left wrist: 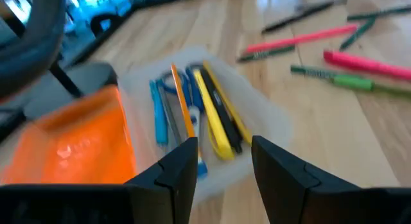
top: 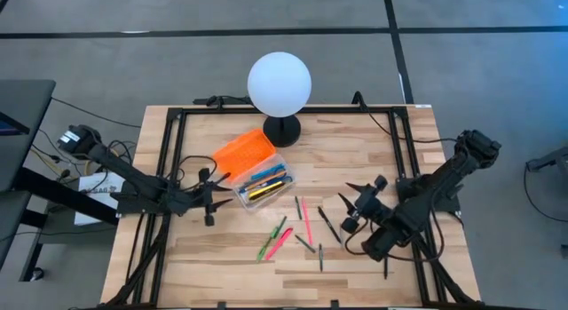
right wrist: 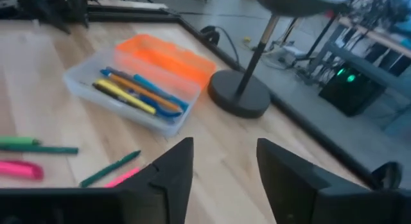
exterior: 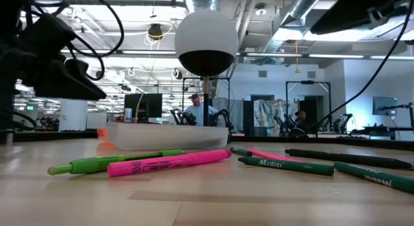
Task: Pick & place school supplies into a supply box
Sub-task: Put the bottom black pen into the orange supply box
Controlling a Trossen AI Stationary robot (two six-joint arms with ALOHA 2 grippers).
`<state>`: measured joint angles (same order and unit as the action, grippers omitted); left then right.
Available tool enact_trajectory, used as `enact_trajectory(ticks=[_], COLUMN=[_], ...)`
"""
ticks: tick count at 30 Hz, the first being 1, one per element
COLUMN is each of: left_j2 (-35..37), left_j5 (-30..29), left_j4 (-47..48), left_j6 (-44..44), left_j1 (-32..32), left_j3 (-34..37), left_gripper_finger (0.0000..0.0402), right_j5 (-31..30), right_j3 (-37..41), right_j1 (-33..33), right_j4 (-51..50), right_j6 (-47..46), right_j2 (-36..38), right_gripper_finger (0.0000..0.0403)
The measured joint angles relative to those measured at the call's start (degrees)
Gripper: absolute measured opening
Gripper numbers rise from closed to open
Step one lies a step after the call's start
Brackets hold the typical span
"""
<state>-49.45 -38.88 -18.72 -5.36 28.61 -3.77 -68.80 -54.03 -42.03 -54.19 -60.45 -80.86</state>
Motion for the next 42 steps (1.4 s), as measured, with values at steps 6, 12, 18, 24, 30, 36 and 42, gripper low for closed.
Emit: enact_trajectory(ticks=[6,12,18,24,30,36,42], left_j2=[0.0,0.0,0.0,0.0,0.0,0.0,0.0], left_j5=[-0.7,-0.9,-4.0,-5.8,-7.0,-8.4,-12.7], left_j4=[-0.3,-0.3,-0.3,-0.2,0.2,0.6,2.6], left_j6=[-2.4,-5.5,-6.9,-7.7,-9.0,-11.8,-15.0], left_j1=[2.8,6.2,9.6,12.4,15.0,18.5,21.8], left_j3=[0.0,0.0,0.0,0.0,0.0,0.0,0.0], left_gripper_finger=[0.0142,0.0142,0.0142,0.0142,0.0142,0.0142,0.0142], right_j5=[-2.1,3.4,20.8,23.7,23.9,29.7,31.0], right_j3=[-0.8,-0.8,-0.9,-0.9,5.2,18.2,25.7], right_j1=[4.1,10.1,18.8,27.2,32.4,31.7,24.5], right_j4=[4.0,25.0,46.4,40.7,42.0,57.0,64.7], right_j6=[6.5,33.5,61.4,60.4,59.0,58.9,55.1], right_j2=[1.8,5.8,7.5,9.0,13.4,22.4,24.5], right_gripper_finger=[0.0173,0.0168,0.017,0.017,0.0168,0.0166,0.0166])
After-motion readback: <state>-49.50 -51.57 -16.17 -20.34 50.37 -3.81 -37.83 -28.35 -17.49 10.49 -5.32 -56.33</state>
